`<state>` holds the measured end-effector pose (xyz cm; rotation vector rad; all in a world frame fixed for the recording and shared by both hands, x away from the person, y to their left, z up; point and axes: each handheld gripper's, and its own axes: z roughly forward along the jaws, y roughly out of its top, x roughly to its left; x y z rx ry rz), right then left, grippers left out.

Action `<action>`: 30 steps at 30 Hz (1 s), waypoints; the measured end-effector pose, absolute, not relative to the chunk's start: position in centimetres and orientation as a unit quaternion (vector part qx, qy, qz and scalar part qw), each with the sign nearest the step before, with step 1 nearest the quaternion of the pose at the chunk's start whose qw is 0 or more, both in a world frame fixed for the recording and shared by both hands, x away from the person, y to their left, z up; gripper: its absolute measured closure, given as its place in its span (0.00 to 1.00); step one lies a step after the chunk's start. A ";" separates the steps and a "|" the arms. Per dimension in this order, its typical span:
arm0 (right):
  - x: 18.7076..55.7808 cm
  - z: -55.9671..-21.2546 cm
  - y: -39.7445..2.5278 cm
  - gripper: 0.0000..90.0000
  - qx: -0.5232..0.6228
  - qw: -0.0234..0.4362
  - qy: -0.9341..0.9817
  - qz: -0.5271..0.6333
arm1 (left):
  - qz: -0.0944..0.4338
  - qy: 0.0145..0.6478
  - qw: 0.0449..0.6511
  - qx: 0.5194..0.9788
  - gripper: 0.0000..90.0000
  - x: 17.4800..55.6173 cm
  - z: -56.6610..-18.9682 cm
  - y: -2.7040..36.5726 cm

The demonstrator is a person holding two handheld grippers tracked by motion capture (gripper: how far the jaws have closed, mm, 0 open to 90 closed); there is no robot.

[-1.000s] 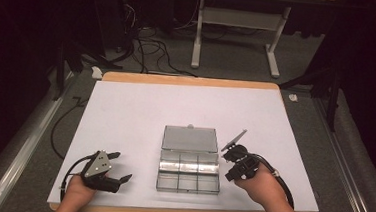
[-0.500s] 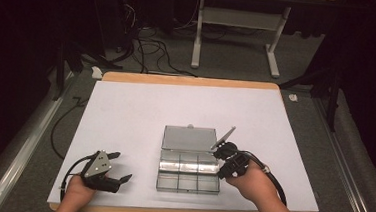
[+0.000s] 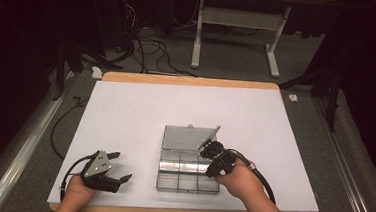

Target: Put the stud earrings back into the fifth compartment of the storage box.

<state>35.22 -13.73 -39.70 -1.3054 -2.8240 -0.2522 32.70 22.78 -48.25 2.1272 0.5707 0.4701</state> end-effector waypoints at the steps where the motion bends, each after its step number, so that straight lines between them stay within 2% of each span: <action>1: 35.3 -39.7 -13.6 0.96 -0.416 0.010 -0.906 -0.079 | 0.188 0.229 0.430 0.853 0.17 32.7 -48.2 22.8; 30: 35.5 -42.0 -8.9 0.96 -0.360 0.032 -0.929 -0.082 | 0.183 0.233 0.431 0.852 0.17 32.8 -48.2 22.9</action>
